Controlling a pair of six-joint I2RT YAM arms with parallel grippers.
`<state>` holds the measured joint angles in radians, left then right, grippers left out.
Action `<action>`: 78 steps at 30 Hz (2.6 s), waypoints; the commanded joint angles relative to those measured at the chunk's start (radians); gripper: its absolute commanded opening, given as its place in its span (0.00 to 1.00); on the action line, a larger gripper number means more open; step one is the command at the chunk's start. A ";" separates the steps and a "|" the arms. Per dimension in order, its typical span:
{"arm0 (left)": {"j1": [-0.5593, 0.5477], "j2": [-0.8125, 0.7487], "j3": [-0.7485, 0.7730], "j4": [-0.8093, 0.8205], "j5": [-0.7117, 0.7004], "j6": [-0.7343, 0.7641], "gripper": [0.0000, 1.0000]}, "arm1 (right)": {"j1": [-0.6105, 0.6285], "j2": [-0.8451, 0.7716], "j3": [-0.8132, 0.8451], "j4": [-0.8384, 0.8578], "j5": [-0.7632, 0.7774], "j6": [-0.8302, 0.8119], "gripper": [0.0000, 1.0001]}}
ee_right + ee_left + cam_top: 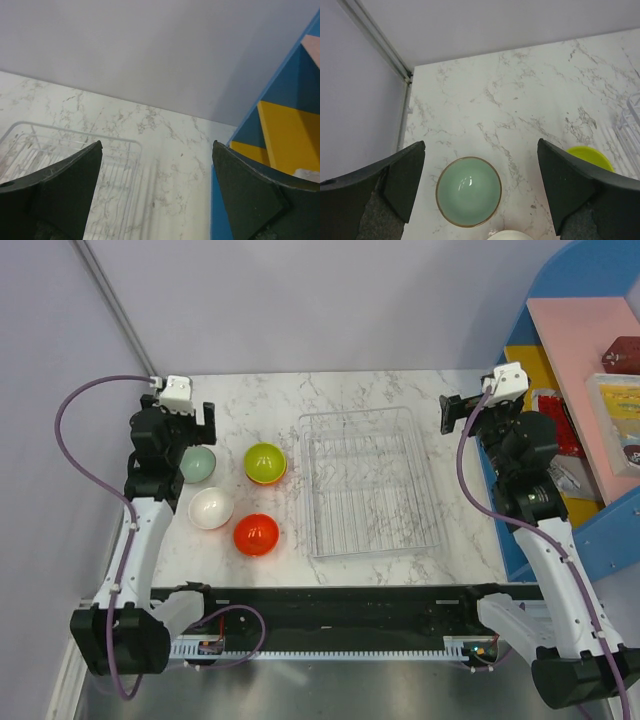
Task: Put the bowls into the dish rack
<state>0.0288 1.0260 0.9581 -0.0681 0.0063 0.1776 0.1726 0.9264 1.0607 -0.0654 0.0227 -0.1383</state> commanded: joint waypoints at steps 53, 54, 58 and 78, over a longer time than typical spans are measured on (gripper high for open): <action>-0.181 0.586 0.051 -0.005 0.123 0.184 0.02 | -0.001 0.106 0.021 -0.068 -0.331 -0.006 0.98; -0.182 0.583 0.065 -0.012 0.124 0.184 0.02 | 0.001 0.112 0.033 -0.080 -0.330 -0.004 0.98; -0.181 0.533 0.105 -0.057 0.141 0.189 0.02 | -0.001 0.182 0.140 -0.177 -0.369 0.031 0.98; -0.233 0.378 0.260 -0.162 0.811 0.131 0.02 | 0.030 0.597 0.101 0.644 -1.146 1.058 0.98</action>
<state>-0.1741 1.4273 1.1725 -0.2390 0.5915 0.3408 0.1822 1.4876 1.2430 0.0692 -0.9703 0.5083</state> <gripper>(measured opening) 0.061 0.982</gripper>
